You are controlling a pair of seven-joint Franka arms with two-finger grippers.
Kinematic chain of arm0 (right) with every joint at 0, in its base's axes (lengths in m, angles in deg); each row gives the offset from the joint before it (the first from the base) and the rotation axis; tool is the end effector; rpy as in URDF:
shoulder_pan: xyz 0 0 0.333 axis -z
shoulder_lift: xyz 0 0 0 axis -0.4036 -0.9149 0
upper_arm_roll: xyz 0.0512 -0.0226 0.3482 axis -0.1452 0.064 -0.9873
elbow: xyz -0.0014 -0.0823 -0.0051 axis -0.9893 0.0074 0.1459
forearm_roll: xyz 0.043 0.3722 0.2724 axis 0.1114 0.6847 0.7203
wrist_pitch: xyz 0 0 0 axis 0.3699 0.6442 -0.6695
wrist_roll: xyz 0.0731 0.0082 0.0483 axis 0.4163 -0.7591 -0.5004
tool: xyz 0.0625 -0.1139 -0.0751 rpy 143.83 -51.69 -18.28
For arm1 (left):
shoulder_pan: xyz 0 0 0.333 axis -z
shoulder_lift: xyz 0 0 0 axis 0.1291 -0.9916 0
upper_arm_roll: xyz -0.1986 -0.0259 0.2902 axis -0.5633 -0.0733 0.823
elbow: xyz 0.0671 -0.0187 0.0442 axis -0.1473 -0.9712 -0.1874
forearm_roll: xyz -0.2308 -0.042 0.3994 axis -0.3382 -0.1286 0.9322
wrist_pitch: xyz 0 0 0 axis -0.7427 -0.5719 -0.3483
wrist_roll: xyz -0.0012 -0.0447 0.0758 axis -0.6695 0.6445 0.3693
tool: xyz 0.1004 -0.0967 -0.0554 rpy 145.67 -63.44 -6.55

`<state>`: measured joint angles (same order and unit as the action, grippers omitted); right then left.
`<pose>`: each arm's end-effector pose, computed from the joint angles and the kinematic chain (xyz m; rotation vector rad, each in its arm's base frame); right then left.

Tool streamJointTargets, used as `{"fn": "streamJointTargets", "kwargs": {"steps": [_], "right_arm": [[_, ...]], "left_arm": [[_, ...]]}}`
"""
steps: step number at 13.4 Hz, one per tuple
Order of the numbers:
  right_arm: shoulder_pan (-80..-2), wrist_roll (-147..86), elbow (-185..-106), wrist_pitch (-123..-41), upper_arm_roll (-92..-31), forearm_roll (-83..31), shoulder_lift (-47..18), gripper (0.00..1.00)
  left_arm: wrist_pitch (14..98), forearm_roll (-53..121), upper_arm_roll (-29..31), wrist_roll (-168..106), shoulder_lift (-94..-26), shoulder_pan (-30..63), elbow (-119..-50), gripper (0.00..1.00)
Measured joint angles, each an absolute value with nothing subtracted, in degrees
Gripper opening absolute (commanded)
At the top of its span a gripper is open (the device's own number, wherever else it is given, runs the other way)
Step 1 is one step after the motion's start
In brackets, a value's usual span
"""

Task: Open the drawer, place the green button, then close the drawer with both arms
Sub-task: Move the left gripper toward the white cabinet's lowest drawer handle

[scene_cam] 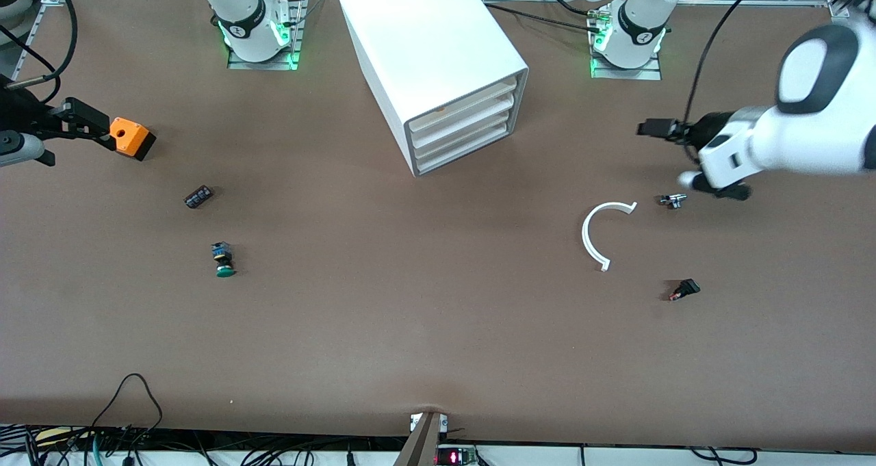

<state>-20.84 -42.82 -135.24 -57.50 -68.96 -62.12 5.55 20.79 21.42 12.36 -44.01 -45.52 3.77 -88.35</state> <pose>0.6482 -0.0093 0.5954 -3.0954 -0.4422 0.0221 0.5922 -0.0908 0.3925 2.6209 -0.1528 -0.7474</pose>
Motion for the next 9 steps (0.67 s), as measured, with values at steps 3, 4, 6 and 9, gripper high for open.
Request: {"fn": "streamJointTargets", "kwargs": {"steps": [3,4,6,9], "right_arm": [[-20.92,-42.82,-135.24,-57.63,-69.14,-62.11,5.55,1.00],[-20.93,-42.82,-135.24,-57.66,-69.14,-62.11,5.55,1.00],[-20.93,-42.82,-135.23,-57.70,-69.14,-62.11,5.55,1.00],[-20.93,-42.82,-135.23,-57.71,-69.14,-62.11,5.55,1.00]], "left_arm": [[22.47,16.23,9.46,-45.60,-51.36,3.77,-88.32,1.00],[23.90,14.68,8.20,-46.29,-53.08,3.77,-88.33,1.00],[27.67,10.37,5.84,-49.06,-56.42,3.81,-88.86,1.00],[33.78,0.08,4.44,-59.17,-59.45,3.96,-94.27,0.99]]}}
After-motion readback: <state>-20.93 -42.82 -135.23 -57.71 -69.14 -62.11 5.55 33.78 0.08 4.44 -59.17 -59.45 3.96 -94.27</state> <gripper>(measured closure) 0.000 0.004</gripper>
